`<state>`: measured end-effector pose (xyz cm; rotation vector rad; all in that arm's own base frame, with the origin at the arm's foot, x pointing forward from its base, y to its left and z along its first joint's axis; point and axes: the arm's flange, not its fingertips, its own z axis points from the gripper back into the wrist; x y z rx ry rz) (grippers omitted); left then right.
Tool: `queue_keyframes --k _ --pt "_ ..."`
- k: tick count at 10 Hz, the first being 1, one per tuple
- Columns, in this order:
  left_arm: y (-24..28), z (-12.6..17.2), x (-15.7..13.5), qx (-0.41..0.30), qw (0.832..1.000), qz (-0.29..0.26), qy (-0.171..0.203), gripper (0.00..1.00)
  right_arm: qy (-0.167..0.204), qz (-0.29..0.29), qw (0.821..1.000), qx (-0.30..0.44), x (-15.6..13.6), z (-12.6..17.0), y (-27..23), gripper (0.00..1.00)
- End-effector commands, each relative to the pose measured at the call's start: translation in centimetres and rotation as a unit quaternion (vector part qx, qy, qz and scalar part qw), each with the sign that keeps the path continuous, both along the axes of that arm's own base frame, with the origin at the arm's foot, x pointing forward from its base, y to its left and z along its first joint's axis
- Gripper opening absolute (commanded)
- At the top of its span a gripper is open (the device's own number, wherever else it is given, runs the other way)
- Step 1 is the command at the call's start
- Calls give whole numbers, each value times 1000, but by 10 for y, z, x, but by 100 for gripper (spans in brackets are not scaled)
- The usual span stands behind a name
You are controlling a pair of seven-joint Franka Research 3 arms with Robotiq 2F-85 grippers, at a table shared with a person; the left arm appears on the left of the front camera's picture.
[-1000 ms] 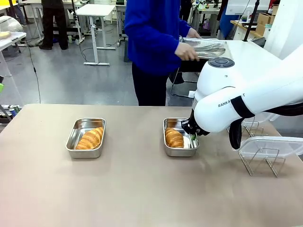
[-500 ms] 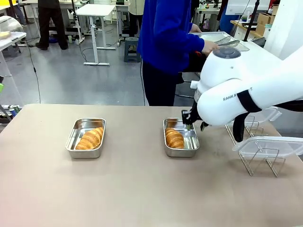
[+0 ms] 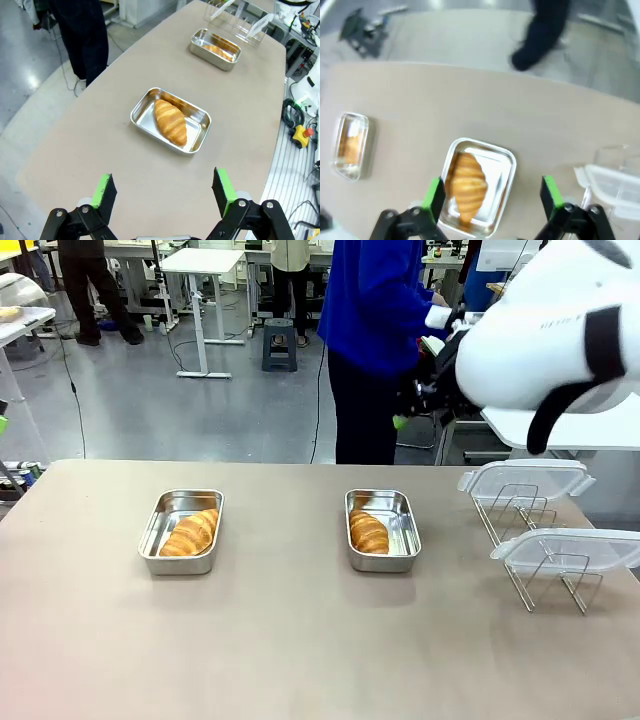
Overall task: Place the bread in airtight containers.
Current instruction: Once an object is inside an Airtight Container , place the container in the center of the table.
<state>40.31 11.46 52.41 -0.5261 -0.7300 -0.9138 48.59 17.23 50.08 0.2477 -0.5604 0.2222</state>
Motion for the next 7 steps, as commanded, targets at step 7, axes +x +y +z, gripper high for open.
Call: queue_keyframes --k 7 --pt "1 1 0 6 1000 -7 1 100 -50 363 920 137 -16 16 -173 100"
